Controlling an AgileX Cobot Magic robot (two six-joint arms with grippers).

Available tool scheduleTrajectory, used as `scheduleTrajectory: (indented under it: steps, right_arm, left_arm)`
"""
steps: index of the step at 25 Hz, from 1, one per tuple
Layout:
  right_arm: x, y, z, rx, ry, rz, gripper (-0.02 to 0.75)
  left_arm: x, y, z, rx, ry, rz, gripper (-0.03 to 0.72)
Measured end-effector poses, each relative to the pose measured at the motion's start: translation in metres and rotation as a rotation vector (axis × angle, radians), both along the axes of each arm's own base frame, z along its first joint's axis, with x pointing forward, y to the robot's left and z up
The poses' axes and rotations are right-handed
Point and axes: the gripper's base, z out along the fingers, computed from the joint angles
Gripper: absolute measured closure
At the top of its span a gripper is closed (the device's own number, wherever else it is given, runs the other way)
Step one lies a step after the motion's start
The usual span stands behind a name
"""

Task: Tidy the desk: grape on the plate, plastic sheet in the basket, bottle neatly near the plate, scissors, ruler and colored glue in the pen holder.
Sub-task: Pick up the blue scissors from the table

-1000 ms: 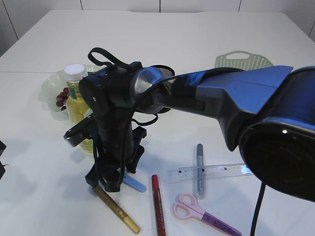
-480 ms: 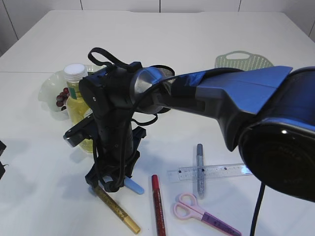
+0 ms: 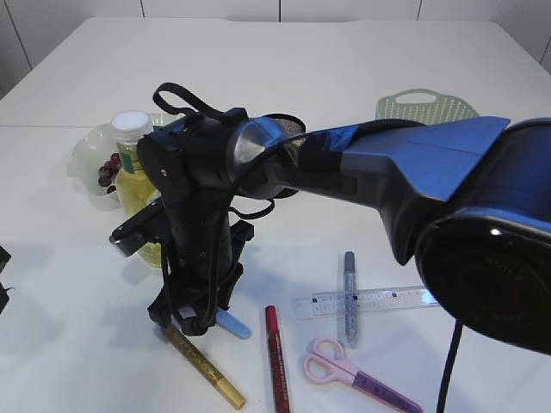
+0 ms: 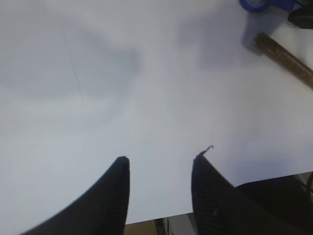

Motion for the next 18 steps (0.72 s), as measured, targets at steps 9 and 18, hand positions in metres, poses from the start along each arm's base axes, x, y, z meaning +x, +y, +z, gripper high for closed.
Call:
scheduleTrajectory:
  steps: [9,18]
  right_arm:
    - [0.0,0.0,0.0,0.0,0.0,0.0,0.545]
    - [0.0,0.0,0.018,0.026,-0.027,0.003,0.545]
  left_arm:
    - [0.0,0.0,0.0,0.0,0.0,0.0,0.379]
    - [0.0,0.0,0.0,0.0,0.0,0.0,0.379]
